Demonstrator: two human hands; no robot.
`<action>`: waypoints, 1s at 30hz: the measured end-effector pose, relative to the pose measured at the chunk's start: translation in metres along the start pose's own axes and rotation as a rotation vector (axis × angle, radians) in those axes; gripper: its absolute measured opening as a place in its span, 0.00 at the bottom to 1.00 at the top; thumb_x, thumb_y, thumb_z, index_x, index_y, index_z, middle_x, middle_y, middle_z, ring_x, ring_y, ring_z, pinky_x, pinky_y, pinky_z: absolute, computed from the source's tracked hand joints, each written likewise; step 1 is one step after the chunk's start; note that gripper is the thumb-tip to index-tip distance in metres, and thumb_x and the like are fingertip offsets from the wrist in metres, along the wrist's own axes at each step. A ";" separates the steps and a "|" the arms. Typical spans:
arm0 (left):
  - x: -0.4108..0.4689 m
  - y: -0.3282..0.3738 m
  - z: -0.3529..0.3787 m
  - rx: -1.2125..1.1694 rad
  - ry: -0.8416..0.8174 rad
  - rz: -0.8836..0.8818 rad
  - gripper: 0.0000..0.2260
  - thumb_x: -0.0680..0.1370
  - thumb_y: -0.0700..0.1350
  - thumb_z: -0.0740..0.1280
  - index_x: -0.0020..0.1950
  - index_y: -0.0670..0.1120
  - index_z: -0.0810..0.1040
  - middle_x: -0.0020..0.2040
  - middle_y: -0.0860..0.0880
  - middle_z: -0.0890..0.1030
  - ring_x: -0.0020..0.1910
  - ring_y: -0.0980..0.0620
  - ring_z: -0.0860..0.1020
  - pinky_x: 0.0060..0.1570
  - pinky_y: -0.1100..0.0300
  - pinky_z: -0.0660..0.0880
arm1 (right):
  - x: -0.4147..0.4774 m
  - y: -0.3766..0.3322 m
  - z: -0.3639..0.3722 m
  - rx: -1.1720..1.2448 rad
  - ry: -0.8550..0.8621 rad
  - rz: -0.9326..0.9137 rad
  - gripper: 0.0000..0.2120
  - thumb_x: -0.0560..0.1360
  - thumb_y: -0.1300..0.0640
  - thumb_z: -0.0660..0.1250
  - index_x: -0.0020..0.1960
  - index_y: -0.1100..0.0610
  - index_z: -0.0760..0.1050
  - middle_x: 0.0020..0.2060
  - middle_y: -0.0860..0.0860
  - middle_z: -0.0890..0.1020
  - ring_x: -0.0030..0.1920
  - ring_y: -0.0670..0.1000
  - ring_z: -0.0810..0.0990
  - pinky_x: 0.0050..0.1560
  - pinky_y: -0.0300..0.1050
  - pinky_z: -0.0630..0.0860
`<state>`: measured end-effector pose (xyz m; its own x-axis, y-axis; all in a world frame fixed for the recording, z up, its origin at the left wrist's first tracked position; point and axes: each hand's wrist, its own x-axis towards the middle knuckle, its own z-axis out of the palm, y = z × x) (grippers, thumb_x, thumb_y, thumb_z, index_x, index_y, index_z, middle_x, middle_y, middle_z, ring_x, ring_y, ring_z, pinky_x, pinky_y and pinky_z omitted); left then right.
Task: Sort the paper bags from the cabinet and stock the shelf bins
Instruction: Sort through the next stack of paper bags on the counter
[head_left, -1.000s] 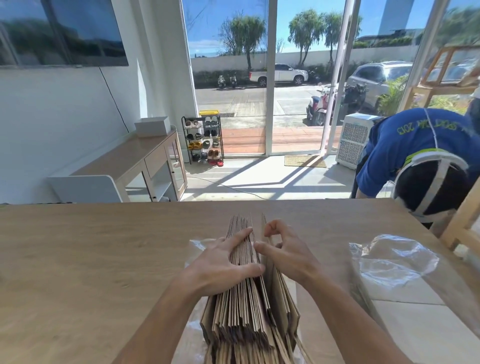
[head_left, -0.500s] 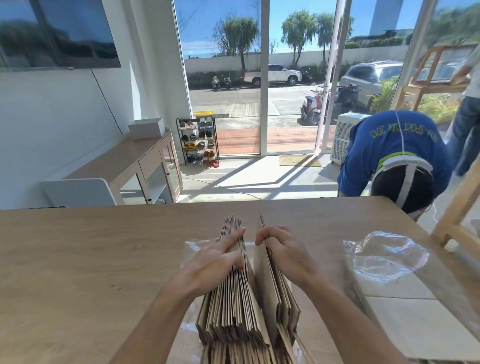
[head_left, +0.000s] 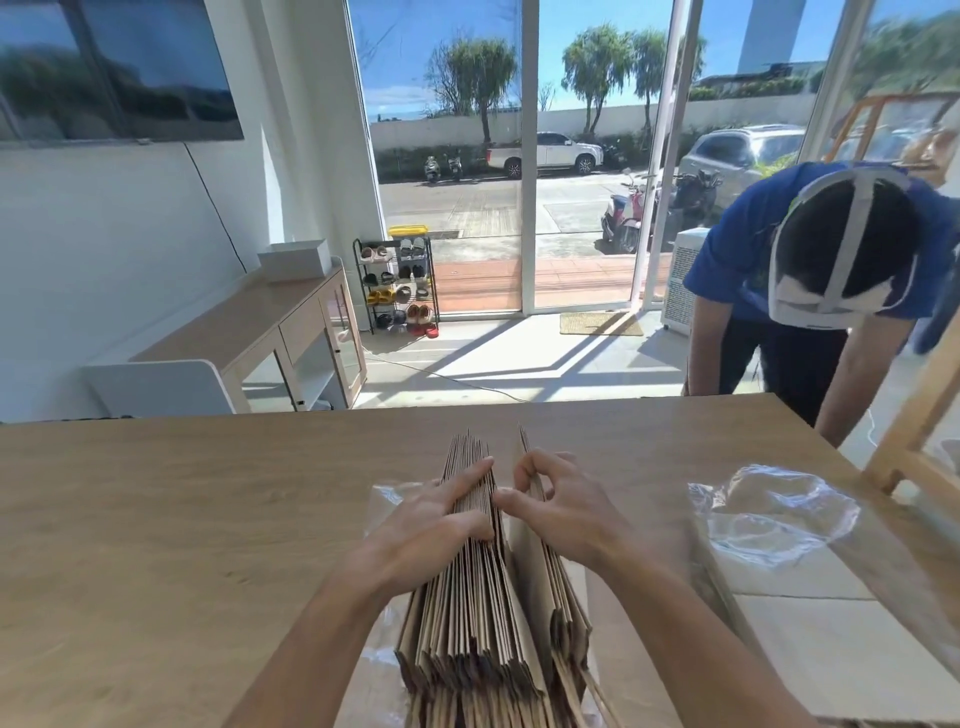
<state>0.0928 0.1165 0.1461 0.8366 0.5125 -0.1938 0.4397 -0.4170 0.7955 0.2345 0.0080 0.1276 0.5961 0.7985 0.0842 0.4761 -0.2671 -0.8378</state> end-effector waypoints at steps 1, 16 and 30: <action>0.000 -0.001 0.000 -0.003 0.001 0.004 0.33 0.65 0.57 0.64 0.68 0.75 0.61 0.77 0.54 0.61 0.76 0.54 0.57 0.74 0.47 0.55 | 0.000 0.001 0.000 0.010 -0.001 -0.002 0.09 0.71 0.48 0.71 0.38 0.47 0.71 0.49 0.46 0.73 0.42 0.40 0.71 0.42 0.34 0.66; -0.005 -0.002 -0.003 -0.004 -0.016 0.031 0.29 0.74 0.53 0.67 0.70 0.73 0.61 0.75 0.54 0.63 0.73 0.52 0.60 0.73 0.49 0.58 | -0.003 0.002 0.001 0.130 -0.015 0.024 0.04 0.75 0.52 0.67 0.42 0.50 0.75 0.53 0.47 0.73 0.46 0.42 0.74 0.45 0.32 0.67; -0.003 -0.007 0.001 -0.033 0.021 0.052 0.29 0.71 0.57 0.67 0.69 0.73 0.63 0.75 0.58 0.64 0.74 0.57 0.61 0.75 0.50 0.57 | -0.003 0.002 0.003 0.100 -0.009 0.003 0.05 0.74 0.56 0.66 0.43 0.47 0.73 0.55 0.47 0.73 0.46 0.43 0.75 0.43 0.30 0.69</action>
<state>0.0878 0.1177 0.1406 0.8508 0.5065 -0.1396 0.3842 -0.4186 0.8229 0.2319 0.0062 0.1239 0.5911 0.8029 0.0773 0.4072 -0.2143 -0.8879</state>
